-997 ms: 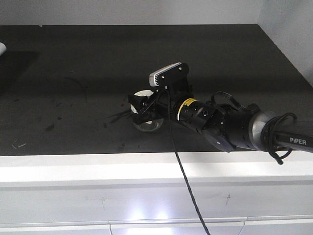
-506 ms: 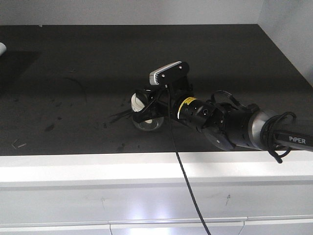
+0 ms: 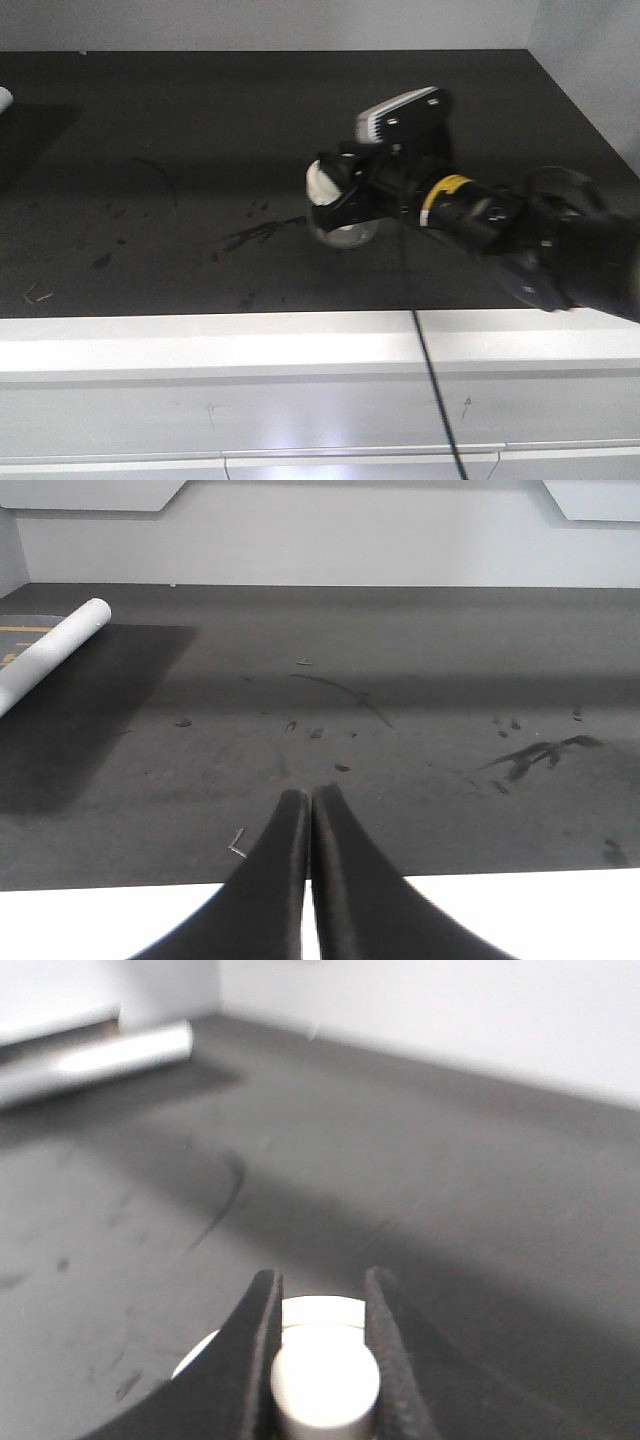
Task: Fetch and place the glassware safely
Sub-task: 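Close the right gripper on the jar's white lid knob, then lift the jar with the right gripper and pull it toward the robot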
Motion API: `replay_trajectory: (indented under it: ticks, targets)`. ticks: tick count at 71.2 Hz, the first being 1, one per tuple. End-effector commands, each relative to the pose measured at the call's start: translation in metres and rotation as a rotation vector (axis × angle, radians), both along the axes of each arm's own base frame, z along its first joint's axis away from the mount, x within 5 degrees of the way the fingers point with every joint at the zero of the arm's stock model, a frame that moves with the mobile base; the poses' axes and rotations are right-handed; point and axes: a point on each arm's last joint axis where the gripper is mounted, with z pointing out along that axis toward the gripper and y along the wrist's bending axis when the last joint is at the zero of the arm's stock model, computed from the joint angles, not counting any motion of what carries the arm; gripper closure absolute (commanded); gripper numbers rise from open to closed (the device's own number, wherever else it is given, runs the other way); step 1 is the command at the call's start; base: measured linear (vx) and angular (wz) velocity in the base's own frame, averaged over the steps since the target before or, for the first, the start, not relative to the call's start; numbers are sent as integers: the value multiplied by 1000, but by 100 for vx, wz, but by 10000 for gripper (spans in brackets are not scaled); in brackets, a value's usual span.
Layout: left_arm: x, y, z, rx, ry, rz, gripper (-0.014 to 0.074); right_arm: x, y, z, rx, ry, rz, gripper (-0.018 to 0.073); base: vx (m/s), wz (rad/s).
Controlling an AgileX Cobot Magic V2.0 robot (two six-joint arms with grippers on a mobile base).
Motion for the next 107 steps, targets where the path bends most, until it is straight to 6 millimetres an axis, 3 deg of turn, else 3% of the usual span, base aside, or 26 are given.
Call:
replay_trajectory:
  ticks: [1,19,35,66,107]
  targets:
    - [1,-2,14,-17,-75,-23,603,-24,-19,44,99,-161,5,560,0,0]
    - [1,-2,14,-17,-75,-23,603,-94,-51,55,112,-222,0,560,0,0]
    - [1,-2,14,-17,-75,-23,603,-136,-63,36,136,-170,53,560,0,0]
    - [1,-2,14,-17,-75,-23,603,-150,-29,13,196,-46,532,560,0,0]
    - [1,-2,14,-17,-75,-23,603,-145,-28,3,126,-30,510,560,0,0]
